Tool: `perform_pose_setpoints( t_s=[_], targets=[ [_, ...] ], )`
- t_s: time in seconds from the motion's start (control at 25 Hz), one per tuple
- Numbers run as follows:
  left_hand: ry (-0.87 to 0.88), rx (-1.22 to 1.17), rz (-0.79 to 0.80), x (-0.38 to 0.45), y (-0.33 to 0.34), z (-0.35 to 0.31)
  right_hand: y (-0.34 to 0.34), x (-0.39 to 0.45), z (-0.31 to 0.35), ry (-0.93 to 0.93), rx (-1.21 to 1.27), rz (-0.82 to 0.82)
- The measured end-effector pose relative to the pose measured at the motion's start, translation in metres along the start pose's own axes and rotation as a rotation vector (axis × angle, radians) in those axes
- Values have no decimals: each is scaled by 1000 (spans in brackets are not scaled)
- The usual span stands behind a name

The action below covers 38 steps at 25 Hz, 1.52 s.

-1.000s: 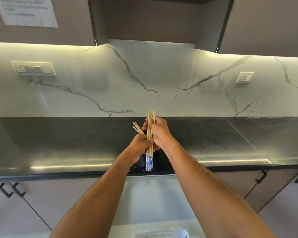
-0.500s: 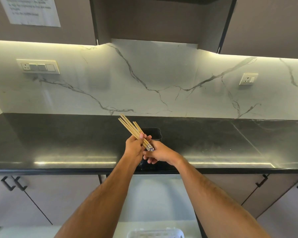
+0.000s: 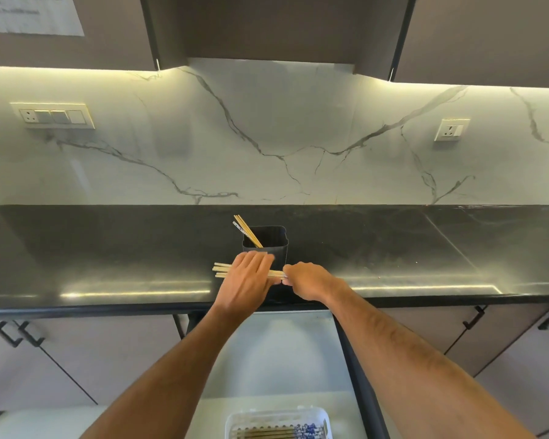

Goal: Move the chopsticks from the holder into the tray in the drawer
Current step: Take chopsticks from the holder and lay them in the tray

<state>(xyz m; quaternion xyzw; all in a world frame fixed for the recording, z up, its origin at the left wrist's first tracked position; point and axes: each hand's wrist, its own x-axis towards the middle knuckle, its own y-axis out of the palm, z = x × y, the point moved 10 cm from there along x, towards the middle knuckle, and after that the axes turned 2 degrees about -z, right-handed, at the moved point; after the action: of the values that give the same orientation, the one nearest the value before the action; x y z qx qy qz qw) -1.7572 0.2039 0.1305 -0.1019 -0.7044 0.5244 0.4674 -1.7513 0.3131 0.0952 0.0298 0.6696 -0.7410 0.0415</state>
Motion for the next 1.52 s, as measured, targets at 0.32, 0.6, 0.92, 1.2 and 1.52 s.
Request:
perform_pose_setpoints(
  t_s=[0.32,0.6,0.92,1.2,1.52],
  targets=[
    [-76,48,619,-14,64,3,2,-13,-42,176,757,-155],
    [-73,-21,656,-9,86,-18,49,-19,-69,508,1729,-178],
    [-66,2,711,-13,107,-7,20,-16,-50,125,596,-181],
    [-111,-156,739,-34,130,-19,80,-18,-16,-77,125,34],
    [-173,-266,742,-131,164,-20,177,-55,-14,-74,120,75]
  ],
)
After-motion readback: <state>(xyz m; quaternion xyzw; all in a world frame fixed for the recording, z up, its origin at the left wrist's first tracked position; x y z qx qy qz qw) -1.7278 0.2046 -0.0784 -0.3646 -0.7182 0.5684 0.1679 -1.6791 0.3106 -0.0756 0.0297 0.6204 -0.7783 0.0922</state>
